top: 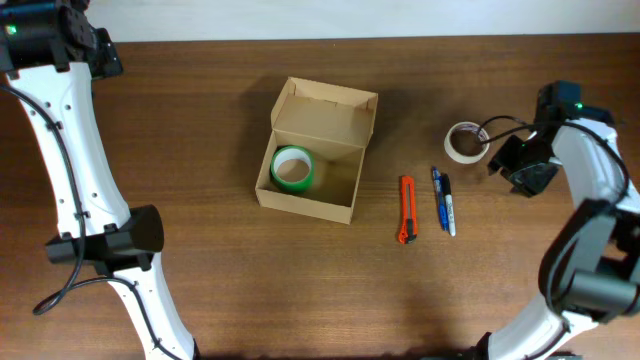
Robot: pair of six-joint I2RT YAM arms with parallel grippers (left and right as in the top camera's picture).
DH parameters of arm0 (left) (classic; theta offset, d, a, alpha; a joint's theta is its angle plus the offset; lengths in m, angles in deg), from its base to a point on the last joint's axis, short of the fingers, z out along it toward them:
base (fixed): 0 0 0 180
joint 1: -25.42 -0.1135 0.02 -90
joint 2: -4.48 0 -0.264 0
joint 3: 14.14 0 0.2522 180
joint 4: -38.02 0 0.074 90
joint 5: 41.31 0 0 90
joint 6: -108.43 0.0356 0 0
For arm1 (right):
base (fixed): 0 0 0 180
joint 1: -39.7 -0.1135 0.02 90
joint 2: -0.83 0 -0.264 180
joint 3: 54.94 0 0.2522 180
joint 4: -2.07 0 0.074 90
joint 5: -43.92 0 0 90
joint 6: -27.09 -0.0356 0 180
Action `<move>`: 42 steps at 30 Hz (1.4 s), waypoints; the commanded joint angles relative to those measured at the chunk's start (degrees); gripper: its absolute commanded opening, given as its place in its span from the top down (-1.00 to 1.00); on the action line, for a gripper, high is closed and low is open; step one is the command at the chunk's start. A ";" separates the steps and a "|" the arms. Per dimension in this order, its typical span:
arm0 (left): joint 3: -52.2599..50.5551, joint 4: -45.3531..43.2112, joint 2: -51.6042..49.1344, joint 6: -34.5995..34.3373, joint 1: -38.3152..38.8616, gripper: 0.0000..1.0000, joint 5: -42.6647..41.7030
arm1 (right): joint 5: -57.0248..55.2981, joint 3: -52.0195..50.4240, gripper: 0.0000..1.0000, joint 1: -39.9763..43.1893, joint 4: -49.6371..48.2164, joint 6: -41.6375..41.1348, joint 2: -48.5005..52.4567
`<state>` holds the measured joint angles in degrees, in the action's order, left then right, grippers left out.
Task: Pack container
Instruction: 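Move the right gripper to the white tape roll and grasp it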
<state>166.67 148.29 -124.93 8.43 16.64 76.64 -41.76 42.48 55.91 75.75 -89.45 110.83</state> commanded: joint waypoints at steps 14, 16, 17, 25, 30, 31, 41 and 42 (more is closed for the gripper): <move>0.94 0.13 1.92 0.70 -0.24 -1.00 0.81 | 12.59 2.23 -0.09 -0.04 -13.35 -7.74 3.39; 0.94 0.13 1.92 0.70 -0.24 -1.00 0.81 | 12.57 2.23 -0.09 -0.22 -14.38 -10.14 3.78; 0.94 0.13 1.92 0.70 -0.24 -1.00 0.81 | 12.15 2.23 -0.09 -0.42 -14.69 -11.37 3.96; 0.94 0.13 1.92 0.70 -0.24 -1.00 0.81 | 11.30 2.23 -0.09 -1.84 -17.44 -19.39 5.81; 0.94 0.13 1.92 0.70 -0.24 -1.00 0.81 | 11.34 2.23 -0.09 -2.45 -18.40 -20.59 7.19; 0.94 0.13 1.92 0.70 -0.24 -1.00 0.81 | 11.32 2.23 -0.09 -2.56 -18.53 -20.74 7.45; 0.94 0.13 1.92 0.70 -0.24 -1.00 0.81 | 7.41 2.16 -0.10 -2.69 -18.60 -20.92 8.74; 0.94 0.13 1.92 0.70 -0.24 -1.00 0.81 | 7.34 2.16 -0.09 -2.69 -18.60 -20.92 8.94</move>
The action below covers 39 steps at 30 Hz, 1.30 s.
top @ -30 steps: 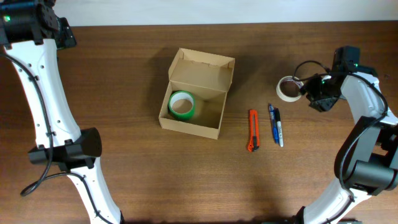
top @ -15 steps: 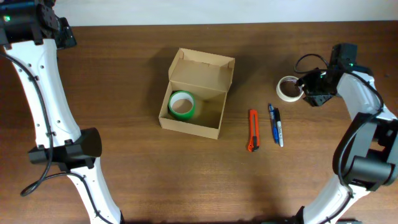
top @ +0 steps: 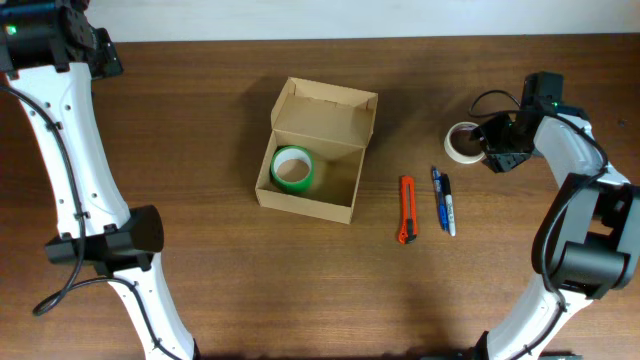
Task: Pack container
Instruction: 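Move the right gripper to the white tape roll and grasp it, then place the white tape into the box on the green tape, release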
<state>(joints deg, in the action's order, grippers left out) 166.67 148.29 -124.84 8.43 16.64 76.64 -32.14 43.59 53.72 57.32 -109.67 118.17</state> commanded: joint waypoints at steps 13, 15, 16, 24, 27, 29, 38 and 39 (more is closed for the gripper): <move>0.94 0.13 1.84 0.70 -0.24 -1.00 0.81 | -2.60 0.96 0.50 -0.50 0.76 -0.72 5.31; 0.94 0.13 1.84 0.70 -0.24 -0.99 0.81 | -2.80 0.96 0.74 -0.52 0.68 -0.72 5.31; 0.94 0.13 1.84 0.70 -0.24 -1.00 0.81 | -2.80 0.96 0.84 -0.52 0.66 -0.72 5.31; 0.94 0.13 1.84 0.70 -0.24 -1.00 0.81 | 4.46 3.06 0.92 -0.63 0.70 8.85 4.11; 0.94 0.13 1.84 0.70 -0.24 -1.00 0.81 | 7.85 5.53 0.92 -1.38 0.79 13.97 0.39; 0.94 0.13 1.84 0.70 -0.24 -1.00 0.81 | 9.73 8.61 0.92 -2.58 2.12 17.49 -3.65; 0.94 0.13 1.84 0.70 -0.24 -1.00 0.81 | 5.22 30.88 0.93 -17.11 17.66 35.43 -20.11; 0.94 0.13 1.84 0.70 -0.24 -1.00 0.81 | 3.52 33.03 0.92 -19.47 19.76 37.20 -20.90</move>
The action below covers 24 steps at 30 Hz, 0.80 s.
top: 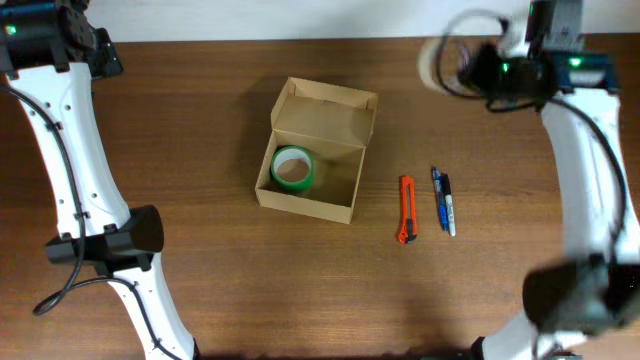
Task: Pack container
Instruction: 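Place the white tape into the box on the green tape, release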
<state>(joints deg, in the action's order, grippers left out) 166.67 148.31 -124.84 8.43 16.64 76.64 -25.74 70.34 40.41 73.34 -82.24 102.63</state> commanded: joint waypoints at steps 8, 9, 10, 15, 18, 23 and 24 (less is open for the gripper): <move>0.94 0.11 1.84 0.70 -0.24 -1.00 0.81 | -23.89 11.76 0.93 -29.24 20.02 16.57 -5.42; 0.94 0.11 1.84 0.70 -0.24 -1.00 0.81 | -24.50 11.37 0.92 -30.51 20.70 16.57 -4.79; 0.94 0.11 1.84 0.70 -0.24 -1.00 0.81 | -24.96 10.91 0.92 -31.87 21.16 16.57 -3.87; 0.94 0.11 1.84 0.70 -0.24 -1.00 0.81 | -27.47 7.41 0.91 -35.39 19.26 16.39 2.34; 0.94 0.11 1.84 0.70 -0.24 -1.00 0.81 | -27.47 6.64 0.92 -35.63 16.57 15.91 9.75; 0.94 0.11 1.84 0.70 -0.24 -0.99 0.81 | -24.55 6.64 0.92 -35.65 14.14 15.87 18.64; 0.94 0.11 1.84 0.68 -0.24 -0.99 0.81 | -23.78 6.64 0.92 -35.65 13.66 15.89 19.96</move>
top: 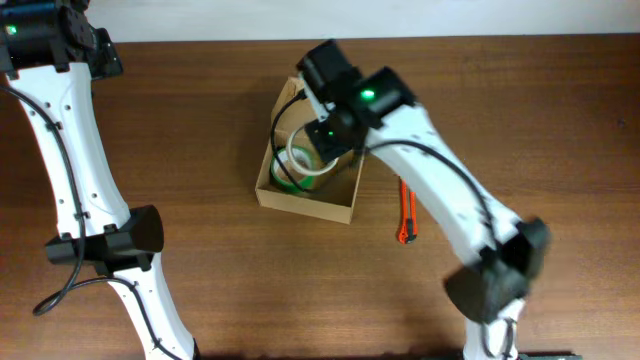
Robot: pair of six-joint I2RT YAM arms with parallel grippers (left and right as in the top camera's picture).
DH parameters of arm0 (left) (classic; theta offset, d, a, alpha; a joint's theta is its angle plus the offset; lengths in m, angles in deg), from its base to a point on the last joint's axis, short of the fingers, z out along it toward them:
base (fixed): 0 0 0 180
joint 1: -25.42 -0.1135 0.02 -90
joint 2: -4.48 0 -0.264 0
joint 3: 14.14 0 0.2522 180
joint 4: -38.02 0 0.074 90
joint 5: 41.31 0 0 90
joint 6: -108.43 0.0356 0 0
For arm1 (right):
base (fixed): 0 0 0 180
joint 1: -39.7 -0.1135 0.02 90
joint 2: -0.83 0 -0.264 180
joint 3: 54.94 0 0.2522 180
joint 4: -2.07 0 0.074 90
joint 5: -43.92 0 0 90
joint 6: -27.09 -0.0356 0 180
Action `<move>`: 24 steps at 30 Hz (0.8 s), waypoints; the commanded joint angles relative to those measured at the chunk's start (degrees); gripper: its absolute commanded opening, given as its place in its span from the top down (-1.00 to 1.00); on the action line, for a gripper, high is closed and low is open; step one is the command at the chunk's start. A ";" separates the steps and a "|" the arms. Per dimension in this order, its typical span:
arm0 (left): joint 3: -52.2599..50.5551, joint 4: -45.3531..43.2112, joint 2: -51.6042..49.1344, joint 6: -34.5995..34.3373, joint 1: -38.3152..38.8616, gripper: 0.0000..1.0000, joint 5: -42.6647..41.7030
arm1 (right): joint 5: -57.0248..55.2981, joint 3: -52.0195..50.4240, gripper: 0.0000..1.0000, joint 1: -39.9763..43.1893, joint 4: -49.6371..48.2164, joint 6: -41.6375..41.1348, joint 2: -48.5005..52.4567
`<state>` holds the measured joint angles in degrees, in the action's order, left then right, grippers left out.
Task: Pack container
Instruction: 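Place the white tape into the box on the green tape, release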
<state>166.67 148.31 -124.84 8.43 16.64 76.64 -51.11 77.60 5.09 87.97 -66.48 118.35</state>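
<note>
An open cardboard box sits in the middle of the table with a green tape roll inside at its left. My right arm reaches across the box from the right. Its gripper is over the box's interior, shut on a white tape roll that hangs just above and partly over the green roll. The left arm stands folded at the table's left side, well away from the box; its fingers do not show clearly.
An orange box cutter lies right of the box, partly under my right arm. The pens beside it are hidden by the arm. The box's lid flap stands up at the far side.
My right gripper, holding the white tape roll, was high at the far right of the table. It is now over the box's interior with the roll above the green tape.
My right gripper was beside the white tape roll lying at the table's right. Then it was at the roll. Then it held the roll lifted at the far right, and now holds it over the open box.
</note>
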 commanded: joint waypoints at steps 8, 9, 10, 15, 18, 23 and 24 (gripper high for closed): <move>0.94 0.11 1.84 0.70 -0.24 -1.00 0.81 | 4.90 -0.61 0.92 -0.33 -3.41 -0.31 10.69; 0.94 0.11 1.84 0.70 -0.24 -1.00 0.81 | 4.94 -0.61 0.92 -0.33 -3.74 -0.31 11.13; 0.94 0.11 1.84 0.70 -0.24 -0.99 0.81 | 5.22 -0.61 0.93 -0.37 -4.11 -0.31 11.23; 0.94 0.11 1.84 0.70 -0.24 -1.00 0.81 | 7.43 -0.61 0.92 -0.37 -6.01 -0.31 11.67; 0.94 0.11 1.84 0.70 -0.24 -1.00 0.81 | 7.69 -0.61 0.92 -0.44 -7.17 -1.38 12.15; 0.94 0.11 1.84 0.70 -0.24 -1.00 0.81 | 7.63 -0.61 0.92 -0.70 -8.39 -1.40 13.92; 0.94 0.11 1.84 0.70 -0.24 -1.00 0.81 | 7.61 -0.61 0.92 -0.68 -8.66 -1.38 14.10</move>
<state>166.67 148.31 -124.84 8.43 16.64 76.64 -44.45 76.88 5.07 79.90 -67.29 130.48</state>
